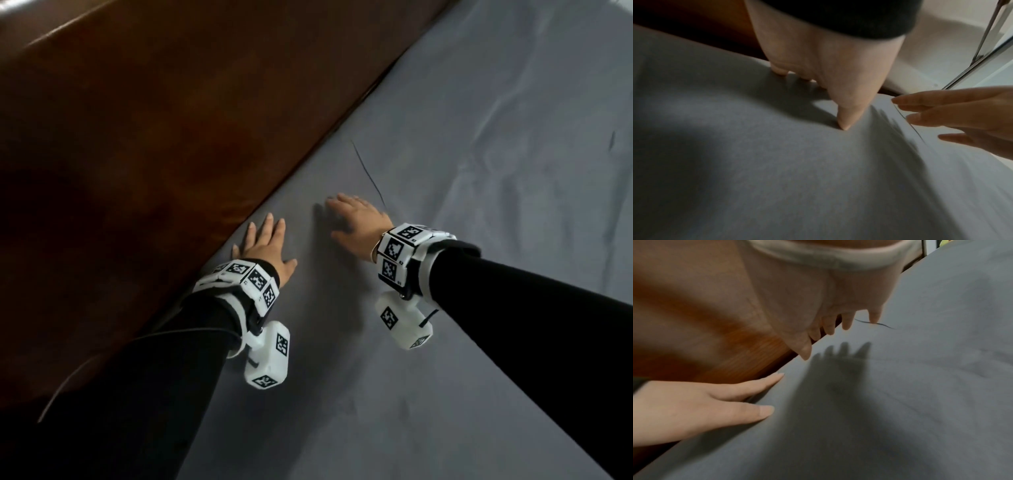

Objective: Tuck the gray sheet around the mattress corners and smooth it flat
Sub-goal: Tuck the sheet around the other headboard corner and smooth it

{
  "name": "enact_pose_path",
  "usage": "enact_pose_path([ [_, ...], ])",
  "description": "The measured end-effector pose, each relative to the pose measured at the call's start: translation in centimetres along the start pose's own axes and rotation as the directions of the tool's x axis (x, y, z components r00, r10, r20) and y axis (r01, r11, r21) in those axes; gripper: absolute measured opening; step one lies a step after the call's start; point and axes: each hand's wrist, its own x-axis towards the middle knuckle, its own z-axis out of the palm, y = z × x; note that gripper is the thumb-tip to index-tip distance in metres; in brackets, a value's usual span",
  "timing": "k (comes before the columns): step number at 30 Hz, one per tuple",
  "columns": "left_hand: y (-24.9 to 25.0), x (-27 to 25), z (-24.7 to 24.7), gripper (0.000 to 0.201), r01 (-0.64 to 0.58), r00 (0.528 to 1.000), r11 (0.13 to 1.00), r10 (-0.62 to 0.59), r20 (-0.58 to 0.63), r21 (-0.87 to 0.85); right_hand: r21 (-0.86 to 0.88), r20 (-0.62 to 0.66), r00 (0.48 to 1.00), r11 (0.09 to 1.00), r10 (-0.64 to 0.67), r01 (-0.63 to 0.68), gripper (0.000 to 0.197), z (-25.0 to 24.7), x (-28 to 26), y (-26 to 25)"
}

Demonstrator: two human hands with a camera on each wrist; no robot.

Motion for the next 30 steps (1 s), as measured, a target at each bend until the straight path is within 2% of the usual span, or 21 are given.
enact_pose_path([
  [3,-0.8,0.1,0.5,0.077,-0.033,0.998,0.999,0.034,-0.055,0.010,-0.013,-0.036,0.994,0.994,0.104,-0.104,0.077,0.8,-0.6,1.5],
  [5,-1.9,0.2,0.8,0.075,-0.038,0.997,0.999,0.038,-0.066,0.005,0.017,-0.004,0.986,0.986,0.167,-0.167,0.084,1.9,-0.9,2.4],
  [7,-3.4,-0.1,1.3,0.074,-0.022,0.996,1.000,0.021,-0.084,-0.010,0.014,0.051,0.984,0.985,0.170,-0.171,0.089,3.4,-1.3,2.2],
  [9,-5.0,-0.6,1.7,0.073,0.005,0.995,0.999,-0.008,-0.095,-0.035,-0.059,0.096,0.991,0.994,0.097,-0.092,0.093,5.0,-1.9,0.9],
  [12,-6.6,-1.6,1.7,0.073,0.054,0.997,0.995,-0.059,-0.056,-0.089,-0.173,0.190,0.977,0.977,-0.092,0.126,0.099,7.5,-3.9,-2.3],
  [15,-7.1,-2.9,0.9,0.073,0.078,0.996,0.989,-0.082,-0.026,-0.128,-0.201,0.316,0.905,0.912,-0.284,0.356,0.095,10.1,-7.0,-5.3],
  [17,-6.6,-3.8,0.6,0.070,0.071,0.995,0.988,-0.079,-0.057,-0.135,-0.145,0.383,0.849,0.884,-0.365,0.445,0.087,11.0,-8.8,-6.5],
  [18,-6.2,-4.3,0.5,0.068,0.051,0.994,0.990,-0.063,-0.088,-0.131,-0.087,0.368,0.842,0.887,-0.394,0.453,0.081,11.0,-9.1,-6.7],
  [20,-4.9,-5.0,0.6,0.065,-0.013,0.990,0.993,-0.004,-0.142,-0.119,-0.002,0.224,0.875,0.898,-0.429,0.440,0.071,10.2,-8.8,-5.9],
  [22,-3.3,-5.2,0.9,0.064,-0.084,0.981,0.990,0.062,-0.183,-0.114,-0.012,-0.006,0.921,0.921,-0.390,0.390,0.066,8.4,-7.7,-3.5],
  [23,-2.3,-5.0,1.0,0.063,-0.114,0.975,0.987,0.090,-0.201,-0.114,-0.032,-0.100,0.939,0.944,-0.329,0.328,0.064,7.4,-7.0,-1.8],
  [25,-0.4,-4.4,1.3,0.063,-0.176,0.962,0.979,0.149,-0.228,-0.100,-0.062,-0.233,0.963,0.991,-0.133,0.122,0.060,5.4,-5.6,2.3],
  [27,1.6,-3.5,1.6,0.063,-0.238,0.948,0.969,0.218,-0.233,-0.061,-0.037,-0.309,0.946,0.993,0.095,-0.112,0.065,3.8,-4.6,6.4],
  [30,4.3,-1.6,1.9,0.064,-0.294,0.936,0.956,0.285,-0.209,-0.017,0.062,-0.363,0.871,0.941,0.332,-0.333,0.083,2.3,-3.7,11.6],
])
